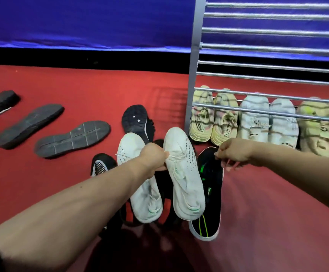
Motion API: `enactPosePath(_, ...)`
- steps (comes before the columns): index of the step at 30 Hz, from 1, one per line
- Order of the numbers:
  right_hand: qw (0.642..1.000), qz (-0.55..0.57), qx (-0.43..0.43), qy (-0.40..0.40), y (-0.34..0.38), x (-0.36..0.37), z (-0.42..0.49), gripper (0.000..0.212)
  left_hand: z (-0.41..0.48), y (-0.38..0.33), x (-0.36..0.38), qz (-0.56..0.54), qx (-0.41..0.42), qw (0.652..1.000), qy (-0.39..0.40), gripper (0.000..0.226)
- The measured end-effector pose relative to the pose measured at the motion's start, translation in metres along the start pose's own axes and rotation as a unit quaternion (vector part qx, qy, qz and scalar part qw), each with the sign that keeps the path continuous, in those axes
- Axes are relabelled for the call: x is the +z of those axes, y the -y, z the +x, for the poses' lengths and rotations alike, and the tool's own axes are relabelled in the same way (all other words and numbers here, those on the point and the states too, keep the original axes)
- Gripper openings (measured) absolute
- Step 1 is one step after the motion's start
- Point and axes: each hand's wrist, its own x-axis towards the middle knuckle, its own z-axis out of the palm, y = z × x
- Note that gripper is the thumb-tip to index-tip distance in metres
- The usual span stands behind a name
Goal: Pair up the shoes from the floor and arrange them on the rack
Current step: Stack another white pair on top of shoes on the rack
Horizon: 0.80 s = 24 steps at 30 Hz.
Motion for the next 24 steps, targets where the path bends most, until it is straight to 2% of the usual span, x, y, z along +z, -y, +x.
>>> enactPosePath(3, 0.999, -0.004, 0.007, 0.031, -0.005, 0.014, 0.002, 0.018, 0.000, 0.001, -0.010, 0.024, -0.001, 1.000, -0.007, 0.023)
enactPosePath(5, 0.998, -0.019, 0.016, 0.066, -0.009, 0.028, 0.001, 0.021, -0.003, 0.004, -0.027, 0.060, 0.015, 0.997, -0.051, 0.026)
enactPosePath(6, 0.996, -0.027, 0.023, 0.085, -0.011, 0.036, 0.001, 0.022, -0.005, 0.007, -0.038, 0.127, 0.038, 0.986, -0.097, 0.027)
enactPosePath(8, 0.993, -0.022, 0.029, 0.114, -0.015, 0.051, 0.002, 0.023, -0.010, 0.011, -0.057, 0.307, 0.056, 0.936, -0.166, 0.029)
enactPosePath(9, 0.992, -0.011, 0.024, 0.121, -0.015, 0.055, 0.003, 0.020, -0.014, 0.013, -0.063, 0.369, 0.040, 0.914, -0.165, 0.033)
enactPosePath(11, 0.991, 0.025, 0.010, 0.129, -0.009, 0.057, 0.006, 0.008, -0.020, 0.020, -0.069, 0.419, -0.023, 0.901, -0.112, 0.037)
enactPosePath(13, 0.990, 0.068, 0.006, 0.120, -0.001, 0.053, 0.010, 0.008, -0.023, 0.026, -0.067, 0.410, -0.080, 0.907, -0.054, 0.031)
enactPosePath(15, 0.991, 0.079, 0.015, 0.111, 0.008, 0.052, 0.012, 0.014, -0.023, 0.034, -0.065, 0.366, -0.115, 0.923, -0.033, 0.026)
enactPosePath(18, 0.993, 0.037, 0.029, 0.104, 0.014, 0.060, 0.011, 0.031, -0.023, 0.046, -0.066, 0.331, -0.165, 0.929, -0.020, 0.029)
enactPosePath(20, 0.994, 0.021, 0.044, 0.103, 0.012, 0.071, 0.009, 0.032, -0.022, 0.056, -0.064, 0.310, -0.197, 0.930, -0.009, 0.032)
enactPosePath(24, 0.998, 0.047, 0.030, 0.024, 0.010, 0.087, 0.006, 0.025, -0.022, 0.071, -0.062, 0.207, -0.177, 0.962, -0.029, 0.022)
